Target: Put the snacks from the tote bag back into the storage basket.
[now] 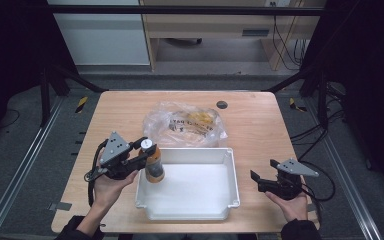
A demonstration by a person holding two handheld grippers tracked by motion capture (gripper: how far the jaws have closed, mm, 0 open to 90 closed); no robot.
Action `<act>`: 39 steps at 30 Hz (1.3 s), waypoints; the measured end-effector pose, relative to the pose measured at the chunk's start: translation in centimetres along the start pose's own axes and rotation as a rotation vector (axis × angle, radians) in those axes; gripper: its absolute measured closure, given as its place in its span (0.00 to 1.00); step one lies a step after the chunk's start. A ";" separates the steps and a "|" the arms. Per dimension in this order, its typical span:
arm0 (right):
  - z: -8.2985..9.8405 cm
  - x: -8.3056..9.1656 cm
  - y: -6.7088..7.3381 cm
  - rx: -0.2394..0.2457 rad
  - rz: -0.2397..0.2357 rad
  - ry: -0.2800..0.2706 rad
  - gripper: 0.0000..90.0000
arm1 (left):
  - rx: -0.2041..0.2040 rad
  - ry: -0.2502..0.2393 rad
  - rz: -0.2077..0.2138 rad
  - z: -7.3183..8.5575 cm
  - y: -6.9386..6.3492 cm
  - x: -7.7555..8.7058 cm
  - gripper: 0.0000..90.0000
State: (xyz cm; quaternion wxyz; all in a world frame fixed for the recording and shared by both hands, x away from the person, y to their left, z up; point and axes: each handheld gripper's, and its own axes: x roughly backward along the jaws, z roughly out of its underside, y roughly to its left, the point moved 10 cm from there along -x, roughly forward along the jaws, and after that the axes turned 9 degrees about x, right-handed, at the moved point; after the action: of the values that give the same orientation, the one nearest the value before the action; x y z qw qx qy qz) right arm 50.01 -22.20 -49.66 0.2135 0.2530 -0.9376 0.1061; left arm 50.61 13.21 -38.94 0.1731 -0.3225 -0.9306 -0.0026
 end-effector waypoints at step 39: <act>0.1 0.0 0.1 0.001 -0.003 0.001 0.17 | 0.005 0.108 -0.011 4.5 0.9 -1.3 0.65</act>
State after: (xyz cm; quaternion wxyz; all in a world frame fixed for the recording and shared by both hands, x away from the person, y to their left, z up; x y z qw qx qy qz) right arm 49.89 -22.12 -49.70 0.2140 0.2545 -0.9371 0.1061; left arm 50.66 13.70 -43.65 0.2240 -0.3164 -0.9216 -0.0188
